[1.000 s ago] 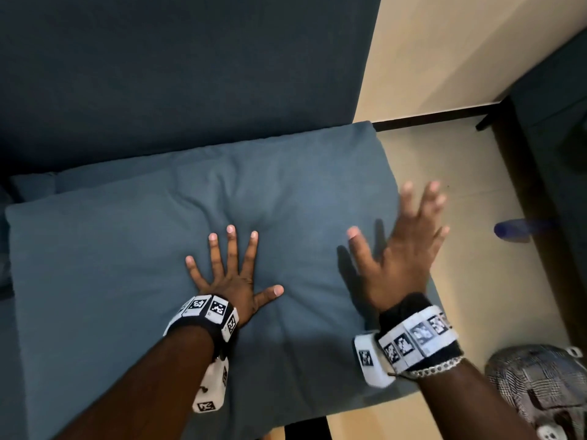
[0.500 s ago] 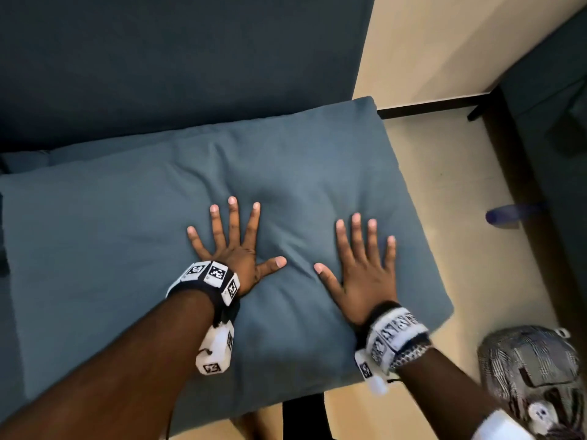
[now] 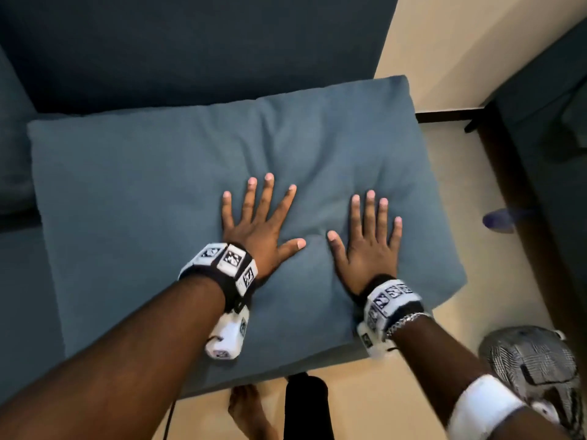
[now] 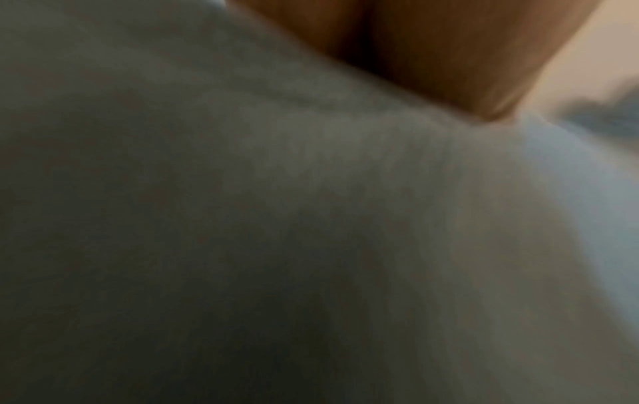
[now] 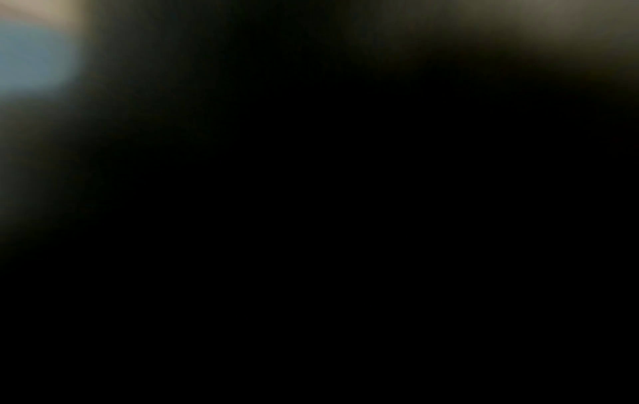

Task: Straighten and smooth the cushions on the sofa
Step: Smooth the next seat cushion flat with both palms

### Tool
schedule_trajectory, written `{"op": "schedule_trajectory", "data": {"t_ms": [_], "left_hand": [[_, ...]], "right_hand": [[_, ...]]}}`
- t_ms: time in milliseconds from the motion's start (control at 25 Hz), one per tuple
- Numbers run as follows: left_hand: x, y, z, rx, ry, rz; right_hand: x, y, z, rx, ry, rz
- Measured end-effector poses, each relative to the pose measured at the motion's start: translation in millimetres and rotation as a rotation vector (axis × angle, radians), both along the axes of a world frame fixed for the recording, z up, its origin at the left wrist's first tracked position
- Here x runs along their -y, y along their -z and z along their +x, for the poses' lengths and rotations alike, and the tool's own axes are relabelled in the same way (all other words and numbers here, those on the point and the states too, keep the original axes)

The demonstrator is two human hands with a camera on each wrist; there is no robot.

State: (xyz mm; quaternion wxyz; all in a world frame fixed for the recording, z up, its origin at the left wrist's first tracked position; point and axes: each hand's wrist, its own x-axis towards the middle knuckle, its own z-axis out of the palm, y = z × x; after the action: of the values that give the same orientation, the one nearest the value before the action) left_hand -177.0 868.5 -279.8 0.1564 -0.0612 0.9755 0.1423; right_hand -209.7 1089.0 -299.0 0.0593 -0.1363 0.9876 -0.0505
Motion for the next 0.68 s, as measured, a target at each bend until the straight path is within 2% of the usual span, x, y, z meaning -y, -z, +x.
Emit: {"op": "schedule_trajectory", "data": {"t_ms": [40,120,160,200,240,280,320,360,400,440,520,600,640,680], "left_hand": [[3.7,0.3,8.1,-0.020,0.013,-0.022],[9.8,-3.9,13.7,-0.041,0.016,0.034],[13.4,-5.0,12.8,-0.048,0.017,0.060],[15.6,-4.4,13.4,-0.055,0.025,0.065],[16.3,-2.9,17.1,-0.060,0.031,0.054],[17.3,-2.5,19.6,-0.076,0.037,0.047],[16.3,-3.8,25.5,-0.076,0.049,0.039],[11.9,-4.0,32.3,-0.077,0.067,0.032],[8.3,-4.7,37.6,-0.088,0.075,0.006],[8.8,-4.5,45.6,-0.101,0.071,-0.019],[8.6,-3.9,61.2,-0.127,0.045,-0.038],[9.8,-4.7,65.0,-0.140,0.022,-0.036],[9.6,-5.0,64.7,-0.140,0.023,-0.029],[9.2,-3.8,63.1,-0.147,0.023,-0.028]], "right_hand": [[-5.2,-12.3,-5.5,-0.019,0.009,-0.093],[-37.0,-60.0,-16.1,-0.236,0.085,-0.385],[-60.6,-73.0,-21.1,-0.404,0.253,-0.548],[-84.0,-69.6,-26.1,-0.544,0.452,-0.684],[-89.2,-58.5,-22.2,-0.546,0.658,-0.735],[-88.1,-42.2,-11.8,-0.441,0.749,-0.664],[-74.5,-19.4,8.3,-0.168,0.686,-0.542],[-70.0,5.8,26.4,0.004,0.674,-0.421],[-69.4,7.1,27.2,0.086,0.643,-0.376],[-69.6,-4.7,25.4,0.076,0.667,-0.373],[-86.9,-42.9,18.3,-0.272,0.680,-0.604],[-82.6,-82.4,27.2,-0.666,0.656,-0.924],[-68.7,-82.7,31.5,-0.775,0.595,-0.965],[-43.0,-70.6,36.9,-0.764,0.548,-0.855]]}}
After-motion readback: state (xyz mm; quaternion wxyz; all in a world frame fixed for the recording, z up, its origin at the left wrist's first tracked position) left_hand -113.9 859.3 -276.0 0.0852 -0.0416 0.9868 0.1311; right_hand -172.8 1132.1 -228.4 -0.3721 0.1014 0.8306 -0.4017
